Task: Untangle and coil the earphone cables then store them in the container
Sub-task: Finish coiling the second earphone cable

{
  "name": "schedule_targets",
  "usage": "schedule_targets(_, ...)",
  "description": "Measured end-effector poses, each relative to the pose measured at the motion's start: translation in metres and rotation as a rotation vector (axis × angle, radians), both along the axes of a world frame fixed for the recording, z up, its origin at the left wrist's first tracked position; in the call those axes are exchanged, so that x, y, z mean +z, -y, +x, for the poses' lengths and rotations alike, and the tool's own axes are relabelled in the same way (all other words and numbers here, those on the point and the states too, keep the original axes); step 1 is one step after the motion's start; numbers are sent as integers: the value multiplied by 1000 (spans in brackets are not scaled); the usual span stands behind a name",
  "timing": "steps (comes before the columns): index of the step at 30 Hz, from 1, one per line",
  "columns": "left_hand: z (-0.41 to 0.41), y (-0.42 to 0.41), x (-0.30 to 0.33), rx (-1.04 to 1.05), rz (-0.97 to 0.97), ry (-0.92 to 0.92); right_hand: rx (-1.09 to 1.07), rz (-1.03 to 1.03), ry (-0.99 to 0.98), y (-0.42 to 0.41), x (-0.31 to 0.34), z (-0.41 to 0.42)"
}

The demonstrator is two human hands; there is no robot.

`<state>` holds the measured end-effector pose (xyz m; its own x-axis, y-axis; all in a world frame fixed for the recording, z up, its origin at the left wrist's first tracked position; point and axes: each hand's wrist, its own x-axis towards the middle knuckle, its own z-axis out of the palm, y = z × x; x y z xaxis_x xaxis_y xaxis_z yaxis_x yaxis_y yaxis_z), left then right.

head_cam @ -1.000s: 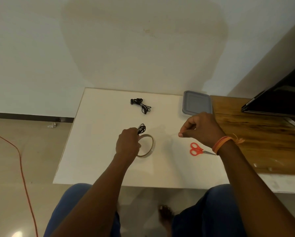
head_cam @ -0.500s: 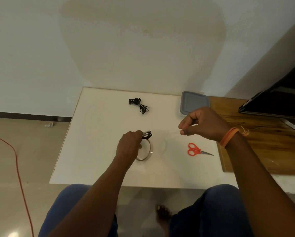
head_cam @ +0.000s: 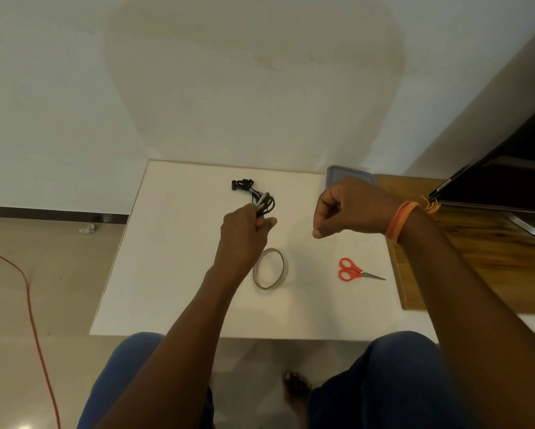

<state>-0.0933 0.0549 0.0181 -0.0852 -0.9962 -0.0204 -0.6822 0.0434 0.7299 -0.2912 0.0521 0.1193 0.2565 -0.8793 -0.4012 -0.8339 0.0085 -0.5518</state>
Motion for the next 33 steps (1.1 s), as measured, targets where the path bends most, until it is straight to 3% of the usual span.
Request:
schedule_targets(4, -12, -8, 34, -122, 122, -456, 21, 18, -59, 4, 12, 10)
schedule_targets(6, -17, -11, 42, -141, 175, -601, 24, 25, -78, 6, 19, 13)
schedule_targets(11, -15, -9, 43, -144, 214, -677, 34, 23, -74, 12, 27, 17)
schedule_targets(19, -17, -10, 41, -179, 159, -625, 44, 5, -77, 14, 32, 20)
schedule_targets(28, -13, -10, 43, -299, 327, -661, 85, -14, -100, 12, 32, 16)
schedule_targets(33, -15, -7, 40, -254, 179, -649, 65, -32, -89, 13, 32, 15)
